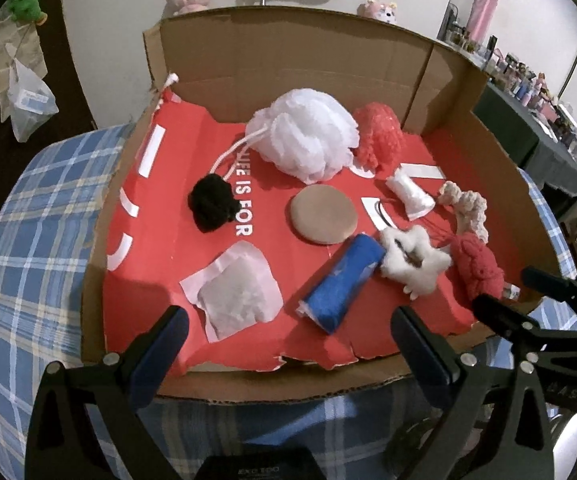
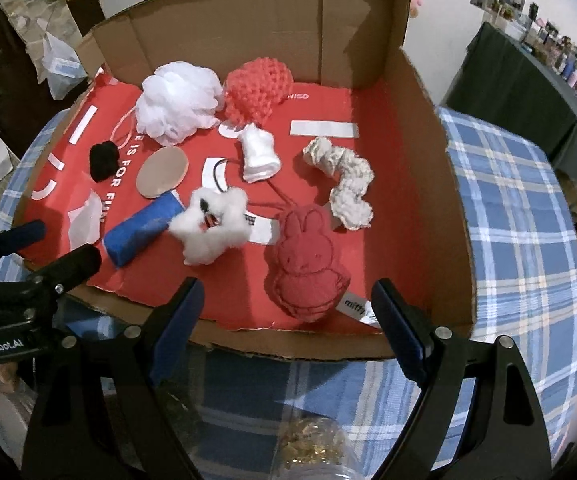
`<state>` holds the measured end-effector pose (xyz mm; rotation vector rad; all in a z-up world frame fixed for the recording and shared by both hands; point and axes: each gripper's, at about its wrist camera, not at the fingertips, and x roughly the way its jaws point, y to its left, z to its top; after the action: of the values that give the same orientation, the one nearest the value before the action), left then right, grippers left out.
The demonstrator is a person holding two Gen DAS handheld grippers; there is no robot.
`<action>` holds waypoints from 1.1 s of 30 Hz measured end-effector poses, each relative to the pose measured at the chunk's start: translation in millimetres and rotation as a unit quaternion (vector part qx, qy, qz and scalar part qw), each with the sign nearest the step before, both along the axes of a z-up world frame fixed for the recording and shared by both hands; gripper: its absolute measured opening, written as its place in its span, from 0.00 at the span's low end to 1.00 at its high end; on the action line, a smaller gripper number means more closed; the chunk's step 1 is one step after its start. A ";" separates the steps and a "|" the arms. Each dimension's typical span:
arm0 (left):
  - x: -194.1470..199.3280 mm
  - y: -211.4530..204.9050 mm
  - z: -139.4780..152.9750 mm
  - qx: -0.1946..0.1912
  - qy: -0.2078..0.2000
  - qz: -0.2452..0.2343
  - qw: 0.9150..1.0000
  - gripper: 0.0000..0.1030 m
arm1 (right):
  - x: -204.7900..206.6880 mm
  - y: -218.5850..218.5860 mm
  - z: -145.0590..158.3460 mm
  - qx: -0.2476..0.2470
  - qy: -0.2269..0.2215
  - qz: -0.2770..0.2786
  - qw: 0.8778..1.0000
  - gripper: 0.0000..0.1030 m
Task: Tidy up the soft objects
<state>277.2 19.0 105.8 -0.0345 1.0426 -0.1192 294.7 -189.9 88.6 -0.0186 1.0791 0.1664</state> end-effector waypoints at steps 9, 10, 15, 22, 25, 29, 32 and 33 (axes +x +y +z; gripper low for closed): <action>3.2 2.5 -7.4 0.003 0.022 0.009 1.000 1.00 | 2.6 -2.1 -1.5 0.006 0.008 -0.007 1.000 0.83; 3.3 2.8 -7.4 0.003 0.022 0.011 1.000 1.00 | 2.9 -2.0 -1.2 0.004 0.006 -0.008 1.000 0.83; 3.8 1.6 -10.2 0.008 0.031 0.013 0.999 1.00 | 3.9 -0.6 -0.9 0.001 0.006 -0.011 1.000 0.83; 4.8 2.2 -10.7 0.010 0.033 0.019 0.999 0.99 | 5.3 -0.4 -1.7 -0.002 0.007 -0.015 1.000 0.83; 5.9 2.1 -11.0 0.011 0.034 0.020 0.999 0.99 | 5.4 -0.7 -1.8 -0.001 0.007 -0.015 1.000 0.83; 7.1 0.3 -11.5 0.019 0.036 0.019 0.999 0.99 | 5.9 -1.6 -1.8 0.000 0.009 -0.016 1.000 0.83; 7.2 0.0 -12.1 0.022 0.036 0.020 0.999 0.99 | 6.0 -2.6 -2.1 0.001 0.010 -0.018 1.000 0.83; 7.3 0.0 -12.2 0.022 0.036 0.021 0.999 0.99 | 6.2 -2.6 -2.4 0.001 0.010 -0.018 1.000 0.83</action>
<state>284.4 19.1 93.6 -0.0216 1.1157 -0.0570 300.9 -192.5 86.2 0.0043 1.0986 0.1363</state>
